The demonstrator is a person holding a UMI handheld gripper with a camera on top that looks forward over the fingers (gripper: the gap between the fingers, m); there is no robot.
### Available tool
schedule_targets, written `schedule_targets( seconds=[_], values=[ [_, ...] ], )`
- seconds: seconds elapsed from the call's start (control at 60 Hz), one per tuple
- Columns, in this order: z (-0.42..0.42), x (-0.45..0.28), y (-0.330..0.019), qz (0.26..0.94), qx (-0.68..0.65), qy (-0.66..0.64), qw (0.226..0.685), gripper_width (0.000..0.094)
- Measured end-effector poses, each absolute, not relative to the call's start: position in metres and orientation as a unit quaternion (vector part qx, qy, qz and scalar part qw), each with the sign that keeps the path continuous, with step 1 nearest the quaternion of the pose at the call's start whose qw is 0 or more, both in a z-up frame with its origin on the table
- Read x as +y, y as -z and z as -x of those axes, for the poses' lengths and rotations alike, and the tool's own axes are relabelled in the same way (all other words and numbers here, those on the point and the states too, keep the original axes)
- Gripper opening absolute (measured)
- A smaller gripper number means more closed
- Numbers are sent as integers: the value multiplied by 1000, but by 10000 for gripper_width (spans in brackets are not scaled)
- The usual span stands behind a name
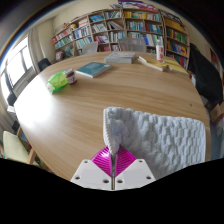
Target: Fold towel
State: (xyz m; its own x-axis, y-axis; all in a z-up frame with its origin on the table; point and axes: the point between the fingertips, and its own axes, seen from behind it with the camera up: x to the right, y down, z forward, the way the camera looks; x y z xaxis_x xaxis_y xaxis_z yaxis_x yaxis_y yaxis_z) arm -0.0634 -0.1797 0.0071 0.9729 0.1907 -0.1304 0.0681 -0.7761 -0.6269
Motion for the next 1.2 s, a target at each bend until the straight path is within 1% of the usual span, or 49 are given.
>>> schedule_targets(
  seconds=[0.067, 0.183, 0.25, 0.3, 0.4, 0.55, 0.633, 0.667, 0.7, 0.75, 0.817, 0.833, 0.85, 0.883, 0.9, 0.917, 0.95, 1.067, 1.2],
  values=[
    [53, -173, -41, 927, -61, -113, 351, 18],
    [22, -171, -96, 912, -27, -156, 378, 19],
    [-12, -171, -118, 905, -4, -162, 394, 24],
    [-44, -173, -124, 904, 19, -160, 396, 25],
    [-105, -178, -110, 908, 54, -143, 389, 33],
    [-175, -195, -51, 928, 97, -111, 344, 36],
    [-193, -197, -20, 934, 109, -96, 326, 39],
    [-195, -195, -12, 933, 117, -102, 325, 49],
    [-193, -193, -11, 928, 132, -119, 328, 62],
    [-192, -192, -14, 920, 165, -141, 325, 102],
    [-198, -196, -15, 914, 204, -160, 312, 244],
    [-199, -198, -16, 913, 211, -161, 309, 294],
    [-197, -198, -19, 912, 217, -160, 308, 367],
    [-205, -202, -24, 912, 222, -152, 309, 545],
    [-204, -202, -29, 912, 222, -147, 313, 619],
    [-208, -205, -33, 912, 219, -143, 317, 678],
    [-206, -204, -46, 911, 215, -136, 325, 745],
    [-197, -216, -90, 903, 195, -129, 361, 840],
    [-188, -242, -129, 905, 172, -74, 383, 838]
  ],
)
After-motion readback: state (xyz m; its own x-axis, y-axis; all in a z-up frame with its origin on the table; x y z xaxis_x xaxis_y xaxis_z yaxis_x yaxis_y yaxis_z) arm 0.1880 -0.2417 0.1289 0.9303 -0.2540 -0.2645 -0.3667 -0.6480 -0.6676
